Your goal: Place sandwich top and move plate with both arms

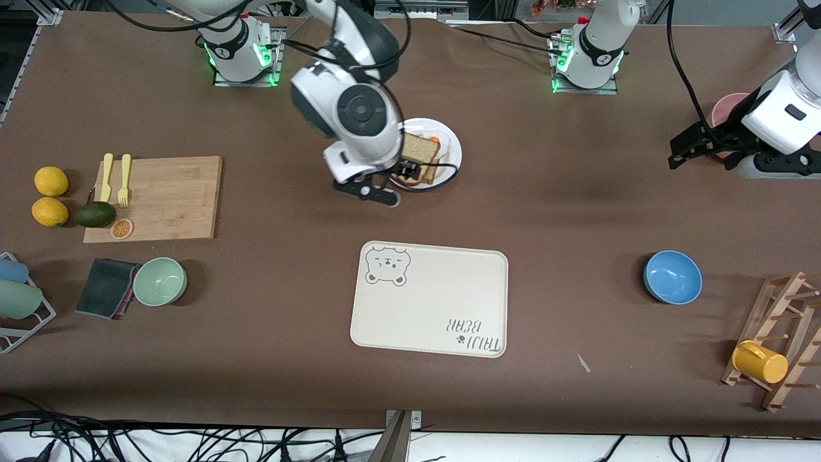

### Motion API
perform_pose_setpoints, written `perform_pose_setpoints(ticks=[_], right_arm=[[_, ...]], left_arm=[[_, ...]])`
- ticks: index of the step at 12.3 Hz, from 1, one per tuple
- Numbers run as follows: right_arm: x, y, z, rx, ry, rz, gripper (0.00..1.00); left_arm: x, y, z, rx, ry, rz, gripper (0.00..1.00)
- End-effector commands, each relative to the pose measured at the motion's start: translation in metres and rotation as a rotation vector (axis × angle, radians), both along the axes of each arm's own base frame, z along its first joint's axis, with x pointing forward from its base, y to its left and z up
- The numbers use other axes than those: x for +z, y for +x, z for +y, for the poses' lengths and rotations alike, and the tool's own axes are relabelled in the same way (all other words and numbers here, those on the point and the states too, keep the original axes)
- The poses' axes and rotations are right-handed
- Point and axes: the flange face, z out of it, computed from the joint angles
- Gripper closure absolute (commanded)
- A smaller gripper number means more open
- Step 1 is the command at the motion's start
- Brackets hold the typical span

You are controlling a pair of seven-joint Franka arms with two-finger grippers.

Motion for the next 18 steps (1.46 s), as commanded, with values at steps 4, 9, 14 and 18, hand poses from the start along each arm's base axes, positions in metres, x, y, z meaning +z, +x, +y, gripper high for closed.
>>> perform_pose_setpoints(ticks=[4, 9, 14, 18], right_arm=[[0.076, 0.059, -0.150, 0.161, -0.003, -0.033, 0.00], [0.126, 0.048, -0.270, 0.254, -0.062, -0.041, 0.00], [0.155, 0.043, -0.353, 0.264, -0.063, -0.055, 0.00], [0.155, 0.049, -0.380, 0.216, -0.072, -0.061, 0.00]], left_arm=[[0.004, -0.003, -0.001, 0.002, 0.032, 0.001, 0.00], [0.004, -0.003, -0.001, 0.002, 0.032, 0.001, 0.00], [0.004, -0.003, -0.001, 0.002, 0.032, 0.001, 0.00], [0.002, -0.003, -0.003, -0.008, 0.016, 0.006, 0.00]])
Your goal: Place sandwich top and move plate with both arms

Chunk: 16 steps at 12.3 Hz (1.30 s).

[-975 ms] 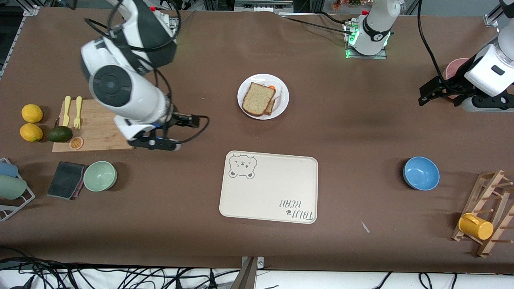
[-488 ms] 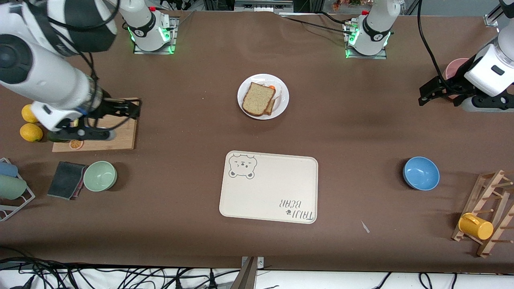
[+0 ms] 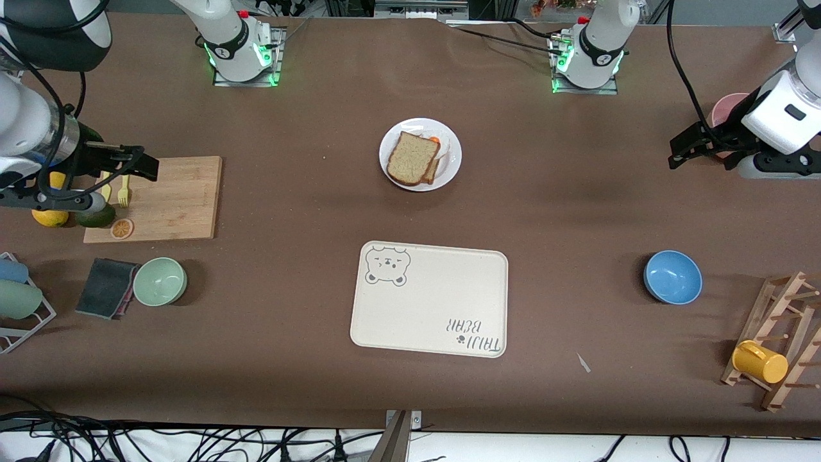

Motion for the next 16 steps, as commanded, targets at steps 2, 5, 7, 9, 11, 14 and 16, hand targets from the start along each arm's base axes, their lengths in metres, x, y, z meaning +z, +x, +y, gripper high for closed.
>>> perform_pose_setpoints(ticks=[2, 5, 7, 9, 11, 14, 16], right_arm=[[0.001, -0.002, -0.005, 0.002, 0.004, -0.011, 0.00], [-0.001, 0.001, -0.016, -0.023, 0.004, -0.016, 0.00], [0.001, 0.001, -0.017, -0.042, 0.007, -0.020, 0.00], [-0.001, 0.005, -0.012, -0.043, 0.007, -0.035, 0.00], [0.000, 0.008, -0.009, -0.033, 0.049, -0.056, 0.00], [0.005, 0.007, -0.019, -0.024, 0.138, -0.078, 0.00], [0.009, 0.006, -0.031, 0.007, 0.148, -0.082, 0.00]], left_arm=[[-0.015, 0.003, -0.009, -0.022, 0.012, 0.047, 0.00], [-0.044, 0.011, -0.041, -0.062, -0.066, 0.118, 0.00], [-0.080, 0.020, -0.057, -0.051, -0.204, 0.212, 0.00], [-0.128, 0.032, -0.076, -0.035, -0.324, 0.314, 0.00], [-0.180, 0.039, -0.105, -0.043, -0.410, 0.419, 0.00], [-0.211, 0.030, -0.155, -0.093, -0.486, 0.503, 0.00], [-0.240, 0.029, -0.166, -0.115, -0.573, 0.551, 0.00]])
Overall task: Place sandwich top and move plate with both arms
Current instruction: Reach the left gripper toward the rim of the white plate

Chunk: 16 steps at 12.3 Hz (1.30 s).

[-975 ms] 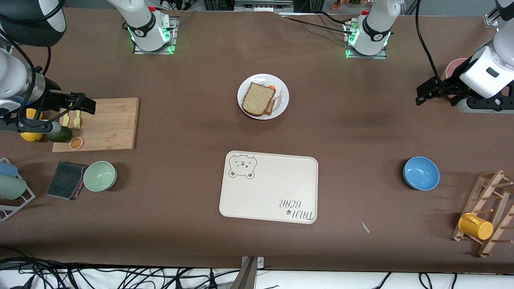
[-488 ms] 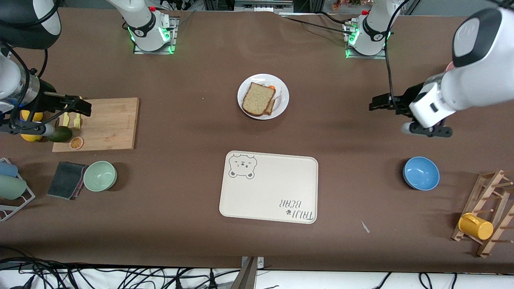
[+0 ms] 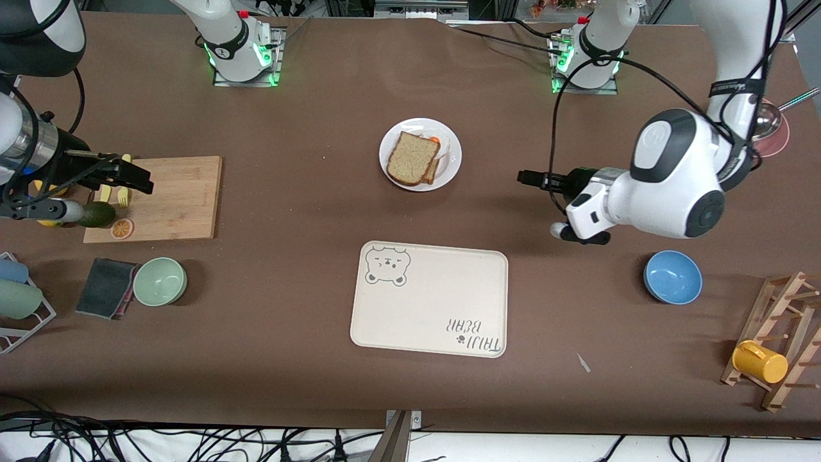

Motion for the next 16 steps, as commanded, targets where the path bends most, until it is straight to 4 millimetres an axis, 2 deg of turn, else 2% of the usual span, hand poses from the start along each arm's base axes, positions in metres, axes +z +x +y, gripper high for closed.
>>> perform_pose_setpoints(ticks=[1, 4, 6, 8, 10, 12, 15, 16], right_arm=[[0.007, -0.007, -0.011, 0.029, 0.030, -0.016, 0.00], [0.007, -0.006, -0.010, 0.029, 0.029, -0.020, 0.00], [0.001, -0.004, -0.009, 0.028, 0.027, -0.025, 0.00], [-0.004, -0.004, -0.005, 0.033, 0.028, -0.027, 0.00], [-0.003, -0.005, -0.004, 0.037, 0.021, -0.027, 0.00], [-0.003, -0.004, -0.002, 0.040, 0.021, -0.030, 0.00], [-0.003, -0.005, -0.004, 0.039, 0.020, -0.028, 0.00], [-0.003, -0.004, -0.004, 0.032, 0.021, -0.029, 0.00]], left_arm=[[-0.028, 0.002, -0.004, -0.062, -0.134, 0.005, 0.00], [-0.082, -0.014, -0.007, -0.083, -0.266, -0.019, 0.00], [-0.126, -0.048, -0.018, -0.048, -0.370, -0.078, 0.00], [-0.145, -0.071, -0.034, -0.035, -0.359, -0.123, 0.00], [-0.162, -0.099, -0.060, 0.011, -0.357, -0.174, 0.00], [-0.180, -0.117, -0.062, -0.003, -0.389, -0.232, 0.02], [-0.207, -0.134, -0.057, -0.035, -0.458, -0.299, 0.13], [-0.223, -0.140, -0.058, -0.054, -0.503, -0.317, 0.19]])
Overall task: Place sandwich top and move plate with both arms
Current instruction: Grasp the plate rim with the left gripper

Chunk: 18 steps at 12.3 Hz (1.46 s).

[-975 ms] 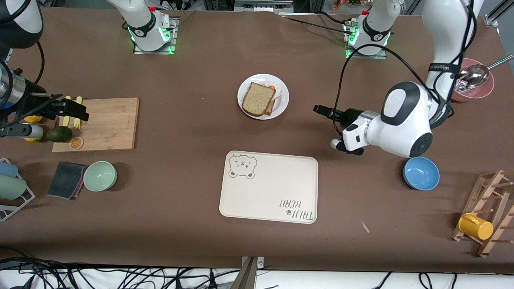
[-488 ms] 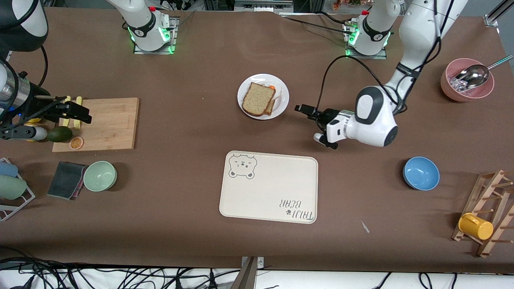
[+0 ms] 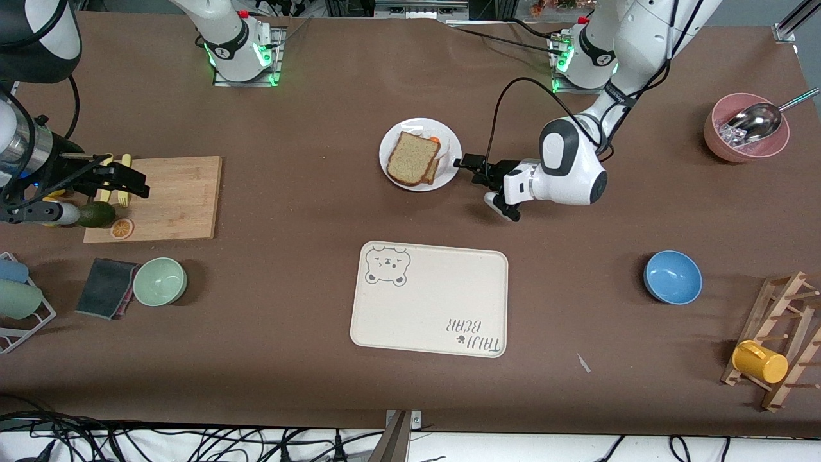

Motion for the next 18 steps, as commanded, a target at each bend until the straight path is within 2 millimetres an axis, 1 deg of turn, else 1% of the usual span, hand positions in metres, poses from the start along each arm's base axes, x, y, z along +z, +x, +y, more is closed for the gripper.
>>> perform_pose_setpoints(ticks=[1, 2, 4, 6, 7, 8, 9, 10, 11, 12, 15, 18], right_arm=[[0.003, -0.007, 0.001, 0.004, 0.015, -0.008, 0.00], [0.000, -0.007, 0.002, 0.004, 0.015, -0.001, 0.00], [-0.002, -0.008, 0.002, 0.005, 0.015, 0.002, 0.00], [-0.004, -0.008, 0.002, 0.005, 0.013, 0.005, 0.00], [-0.003, -0.007, 0.001, 0.003, 0.013, 0.001, 0.00], [-0.004, -0.007, 0.002, 0.005, 0.013, -0.001, 0.00], [-0.004, -0.007, 0.002, 0.005, 0.013, -0.002, 0.00], [-0.005, -0.006, 0.002, 0.005, 0.013, -0.002, 0.00], [-0.005, -0.006, 0.002, 0.006, 0.012, -0.001, 0.00], [-0.005, -0.007, 0.002, 0.006, 0.012, 0.001, 0.00], [-0.007, -0.006, 0.001, 0.008, 0.009, -0.002, 0.00], [-0.012, -0.006, 0.001, 0.008, 0.007, 0.002, 0.00]], left_arm=[[-0.025, -0.016, 0.002, 0.004, -0.095, -0.068, 0.20], [-0.032, -0.023, -0.002, -0.001, -0.114, -0.090, 0.27], [-0.035, -0.028, -0.009, 0.024, -0.120, -0.092, 0.41], [-0.041, -0.041, -0.029, 0.039, -0.092, -0.096, 0.48], [-0.043, -0.045, -0.034, 0.032, -0.082, -0.103, 0.58], [-0.043, -0.045, -0.034, 0.033, -0.080, -0.107, 0.60], [-0.044, -0.045, -0.034, 0.032, -0.079, -0.106, 0.67], [-0.044, -0.045, -0.034, 0.034, -0.078, -0.104, 0.83], [-0.045, -0.045, -0.034, 0.034, -0.078, -0.104, 0.96], [-0.045, -0.045, -0.033, 0.034, -0.078, -0.105, 1.00], [-0.043, -0.042, -0.030, 0.043, -0.086, -0.099, 1.00], [-0.037, -0.037, -0.028, 0.052, -0.088, -0.103, 1.00]])
